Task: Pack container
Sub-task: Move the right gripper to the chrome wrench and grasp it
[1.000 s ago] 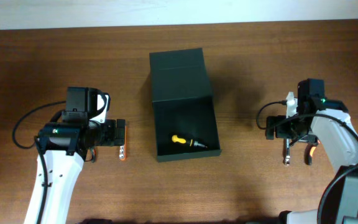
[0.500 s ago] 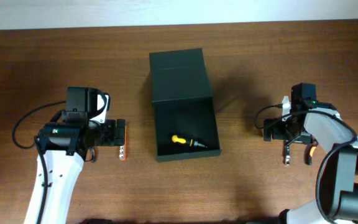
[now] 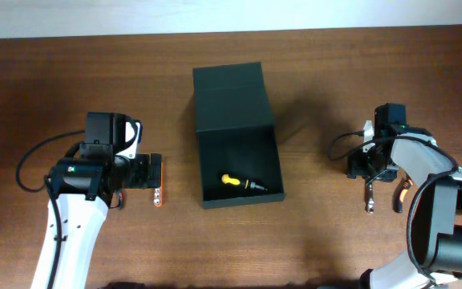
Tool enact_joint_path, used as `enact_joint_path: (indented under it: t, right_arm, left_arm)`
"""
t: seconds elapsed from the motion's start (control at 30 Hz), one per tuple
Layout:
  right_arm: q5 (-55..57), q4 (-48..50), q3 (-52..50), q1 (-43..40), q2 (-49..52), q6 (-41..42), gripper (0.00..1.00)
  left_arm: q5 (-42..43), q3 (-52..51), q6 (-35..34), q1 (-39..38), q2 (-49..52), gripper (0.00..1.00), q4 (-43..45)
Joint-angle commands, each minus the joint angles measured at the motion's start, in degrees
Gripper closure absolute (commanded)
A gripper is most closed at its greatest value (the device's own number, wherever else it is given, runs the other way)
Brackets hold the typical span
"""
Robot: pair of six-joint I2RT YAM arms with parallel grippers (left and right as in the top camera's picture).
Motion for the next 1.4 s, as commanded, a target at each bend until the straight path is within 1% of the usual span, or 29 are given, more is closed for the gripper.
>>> enact_joint_path:
  t: [0.0, 0.13, 0.27, 0.37, 0.4, 0.43, 0.47, 1.03, 1.1, 1.17, 1.2, 1.23, 1.27, 1.37]
  right_arm:
    - [0.7, 0.0, -2.5, -0.4, 4.4, 0.3, 0.46]
    - [0.7, 0.0, -2.5, -0.4, 4.4, 0.3, 0.51]
    - [0.8, 0.0, -2.5, -0.4, 4.4, 0.3, 0.51]
    - [0.8, -0.3, -2.5, -0.4, 4.4, 0.5, 0.5]
    - [0.8, -0.5, -2.5, -0.4, 4.4, 1.0, 0.49]
    - [1.0, -0.8, -2.5, -0.4, 4.4, 1.4, 0.45]
    - [1.0, -0.9, -2.5, -0.4, 4.4, 1.5, 0.45]
    - [1.0, -9.0, -2.5, -1.5, 4.4, 4.7, 0.45]
    - [1.0, -9.3, -2.8, -2.3, 4.4, 4.9, 0.47]
    - [1.0, -8.8, -3.3, -3.4, 4.4, 5.0, 0.54]
    - [0.9, -8.6, -3.4, -3.9, 4.4, 5.0, 0.59]
    - [0.7, -8.6, -3.5, -4.3, 4.4, 5.0, 0.68]
    - [0.5, -8.6, -3.5, -4.6, 4.4, 5.0, 0.7]
    - [0.3, -8.4, -3.5, -4.9, 4.4, 5.0, 0.72]
  left_arm:
    - [-0.4, 1.0, -0.4, -0.1, 0.0, 0.01, 0.0]
    - [-0.4, 1.0, -0.4, -0.1, 0.0, 0.01, 0.0]
    - [-0.4, 1.0, -0.3, -0.1, 0.0, 0.01, 0.0]
    - [-0.4, 1.0, -0.3, -0.1, 0.0, 0.01, 0.0]
    - [-0.4, 1.0, -0.3, -0.1, 0.0, 0.01, 0.0]
    - [-0.4, 1.0, -0.3, -0.1, 0.0, 0.01, 0.0]
    - [-0.4, 1.0, -0.3, -0.1, 0.0, 0.01, 0.0]
    - [-0.4, 1.0, -0.3, -0.1, 0.0, 0.01, 0.0]
    - [-0.4, 1.0, -0.3, -0.1, 0.0, 0.01, 0.0]
    - [-0.4, 1.0, -0.3, -0.1, 0.0, 0.01, 0.0]
    - [-0.4, 1.0, -0.3, -0.1, 0.0, 0.01, -0.1]
    - [-0.4, 1.0, -0.3, -0.1, 0.0, 0.01, -0.1]
    - [-0.4, 1.0, -0.3, -0.1, 0.0, 0.01, -0.1]
    - [-0.4, 1.0, -0.3, -0.1, 0.0, 0.01, -0.1]
